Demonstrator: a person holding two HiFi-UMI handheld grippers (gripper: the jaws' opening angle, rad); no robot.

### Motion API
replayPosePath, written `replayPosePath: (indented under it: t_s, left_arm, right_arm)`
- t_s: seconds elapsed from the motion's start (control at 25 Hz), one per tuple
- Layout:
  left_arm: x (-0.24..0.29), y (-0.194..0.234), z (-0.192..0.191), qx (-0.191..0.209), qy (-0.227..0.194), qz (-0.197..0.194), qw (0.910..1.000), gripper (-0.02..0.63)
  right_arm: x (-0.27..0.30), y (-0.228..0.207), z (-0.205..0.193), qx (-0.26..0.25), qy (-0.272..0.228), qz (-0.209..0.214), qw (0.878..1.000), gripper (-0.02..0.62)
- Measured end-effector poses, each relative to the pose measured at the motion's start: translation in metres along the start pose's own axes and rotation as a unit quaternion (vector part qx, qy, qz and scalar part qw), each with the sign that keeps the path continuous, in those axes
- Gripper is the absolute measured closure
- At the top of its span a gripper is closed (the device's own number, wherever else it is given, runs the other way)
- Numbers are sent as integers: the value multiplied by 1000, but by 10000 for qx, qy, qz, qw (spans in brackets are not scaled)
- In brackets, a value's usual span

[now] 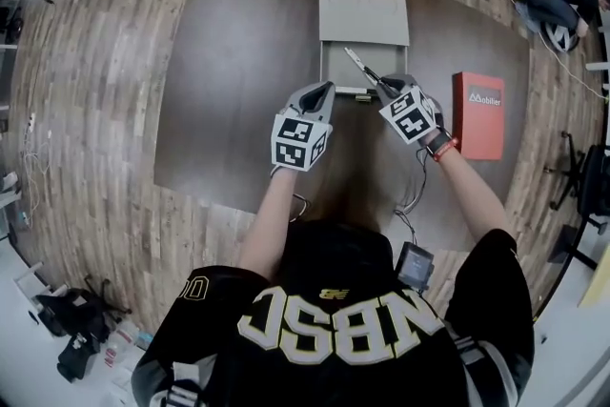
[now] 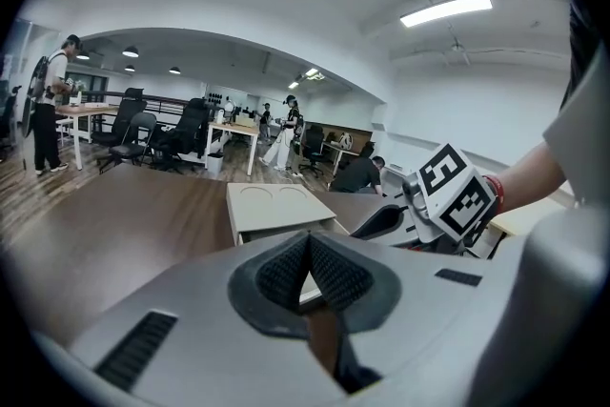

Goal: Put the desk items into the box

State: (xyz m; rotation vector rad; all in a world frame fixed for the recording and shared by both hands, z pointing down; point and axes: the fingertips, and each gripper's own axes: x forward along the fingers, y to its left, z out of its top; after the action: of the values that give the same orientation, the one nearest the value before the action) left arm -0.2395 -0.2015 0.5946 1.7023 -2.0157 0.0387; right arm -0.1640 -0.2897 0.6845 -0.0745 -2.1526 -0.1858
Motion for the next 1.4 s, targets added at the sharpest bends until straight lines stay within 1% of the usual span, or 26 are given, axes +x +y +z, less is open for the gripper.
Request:
replayPosePath:
  t_s: [0.24, 0.56, 0.64, 0.84, 1.0, 1.2, 1.28, 1.4]
  left_arm:
    - [2, 14, -9, -142, 103, 176, 9997, 591]
    - [1, 35, -22, -323, 204, 383, 9985, 591]
    - [1, 37, -24, -349, 219, 396, 9984, 591]
    - [2, 41, -31, -397, 258, 414, 9980, 591]
    - [-1, 45, -32, -413, 243, 420, 9980, 591]
    - [-5, 48, -27, -408, 174, 432, 9981, 591]
    - [-10, 44, -21, -365, 121, 400, 9985, 591]
    - [-22, 42, -12, -277, 16, 363, 9990, 591]
  right_arm:
    - [38, 9, 17, -465, 147, 359, 9982, 546]
    - [81, 23, 38, -556, 233, 702, 9957, 546]
    - [89, 25, 39, -541, 269, 725, 9955, 546]
    - [102, 23, 34, -729, 407, 524, 9951, 545]
    - [107, 24, 32, -702, 513, 569, 9946, 545]
    - [109, 21, 32, -456, 567, 632, 9953, 539]
    - [105, 20, 31, -179, 543, 656, 9962, 511]
    - [91, 22, 39, 273, 274, 553, 9977, 506]
